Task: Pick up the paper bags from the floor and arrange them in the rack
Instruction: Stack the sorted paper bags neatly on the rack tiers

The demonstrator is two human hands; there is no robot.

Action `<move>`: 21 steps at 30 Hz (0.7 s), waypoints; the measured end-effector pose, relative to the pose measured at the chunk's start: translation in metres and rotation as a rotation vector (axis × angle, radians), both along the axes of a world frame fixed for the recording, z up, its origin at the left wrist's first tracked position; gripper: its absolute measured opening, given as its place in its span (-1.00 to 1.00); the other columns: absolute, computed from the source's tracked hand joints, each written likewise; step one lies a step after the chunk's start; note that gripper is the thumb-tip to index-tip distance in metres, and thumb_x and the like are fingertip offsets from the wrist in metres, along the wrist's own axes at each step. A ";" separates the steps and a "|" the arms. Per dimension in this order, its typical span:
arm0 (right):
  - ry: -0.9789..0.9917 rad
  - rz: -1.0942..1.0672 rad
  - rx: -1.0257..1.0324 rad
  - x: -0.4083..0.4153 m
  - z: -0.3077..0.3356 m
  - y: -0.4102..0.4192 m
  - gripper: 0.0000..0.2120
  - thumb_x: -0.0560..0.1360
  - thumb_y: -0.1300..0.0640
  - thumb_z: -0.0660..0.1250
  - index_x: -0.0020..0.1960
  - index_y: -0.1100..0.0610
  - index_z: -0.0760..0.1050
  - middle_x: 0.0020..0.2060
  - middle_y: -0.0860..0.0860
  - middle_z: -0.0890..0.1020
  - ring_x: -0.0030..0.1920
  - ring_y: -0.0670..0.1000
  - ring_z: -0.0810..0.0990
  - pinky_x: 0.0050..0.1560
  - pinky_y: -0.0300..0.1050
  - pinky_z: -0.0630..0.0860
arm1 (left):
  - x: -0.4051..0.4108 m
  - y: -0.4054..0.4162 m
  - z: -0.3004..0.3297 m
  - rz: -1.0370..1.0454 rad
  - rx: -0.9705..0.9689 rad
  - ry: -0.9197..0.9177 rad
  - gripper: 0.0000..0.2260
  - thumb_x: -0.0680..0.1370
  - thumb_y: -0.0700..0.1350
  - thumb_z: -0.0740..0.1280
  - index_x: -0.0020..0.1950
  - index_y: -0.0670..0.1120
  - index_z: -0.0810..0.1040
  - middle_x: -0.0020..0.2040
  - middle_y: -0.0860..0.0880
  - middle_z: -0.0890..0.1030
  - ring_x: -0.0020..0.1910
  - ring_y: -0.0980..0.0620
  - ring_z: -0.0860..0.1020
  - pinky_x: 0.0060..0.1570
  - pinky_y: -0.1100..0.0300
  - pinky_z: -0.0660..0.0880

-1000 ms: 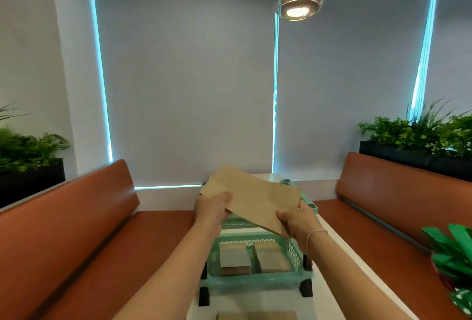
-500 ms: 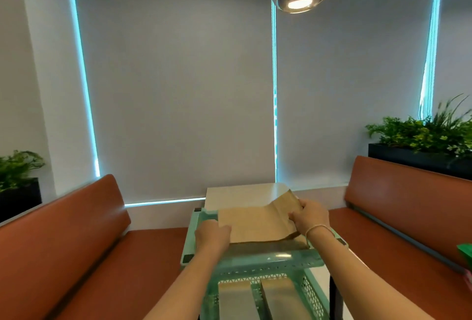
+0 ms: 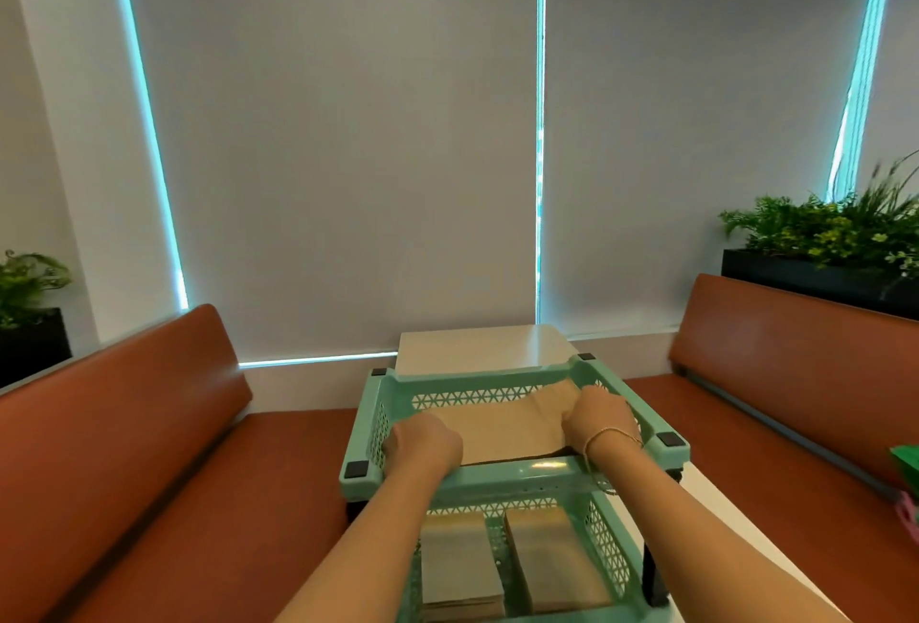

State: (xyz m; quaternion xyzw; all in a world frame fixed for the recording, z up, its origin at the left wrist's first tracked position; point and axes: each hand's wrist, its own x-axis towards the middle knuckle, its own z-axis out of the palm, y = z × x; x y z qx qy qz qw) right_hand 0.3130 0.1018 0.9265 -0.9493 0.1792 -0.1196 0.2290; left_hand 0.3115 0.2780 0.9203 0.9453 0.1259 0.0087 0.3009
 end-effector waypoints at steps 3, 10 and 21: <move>0.029 0.006 0.035 0.003 -0.001 -0.001 -0.73 0.53 0.23 0.18 -0.35 0.14 0.34 -0.29 0.04 0.53 -0.17 0.07 0.53 -0.09 -0.13 0.52 | 0.002 -0.001 -0.001 0.000 0.022 0.019 -0.74 0.55 -0.14 0.19 0.18 -0.22 0.49 0.15 -0.17 0.52 0.10 -0.12 0.49 0.00 0.11 0.45; 0.038 -0.001 0.066 0.004 -0.002 0.002 -0.75 0.50 0.20 0.22 -0.35 0.13 0.35 -0.35 0.03 0.46 -0.20 0.06 0.51 -0.11 -0.12 0.51 | 0.001 0.000 -0.001 0.004 -0.025 -0.037 -0.77 0.54 -0.19 0.22 0.15 -0.23 0.50 0.11 -0.16 0.54 -0.09 -0.07 0.46 -0.10 0.13 0.44; 0.075 0.010 0.033 0.004 0.000 0.002 -0.75 0.50 0.18 0.25 -0.33 0.12 0.31 -0.36 0.01 0.43 -0.18 0.04 0.50 -0.05 -0.14 0.51 | -0.002 0.000 0.000 -0.014 0.021 -0.032 -0.78 0.50 -0.18 0.28 0.11 -0.21 0.54 0.06 -0.14 0.58 -0.14 -0.05 0.47 -0.19 0.16 0.42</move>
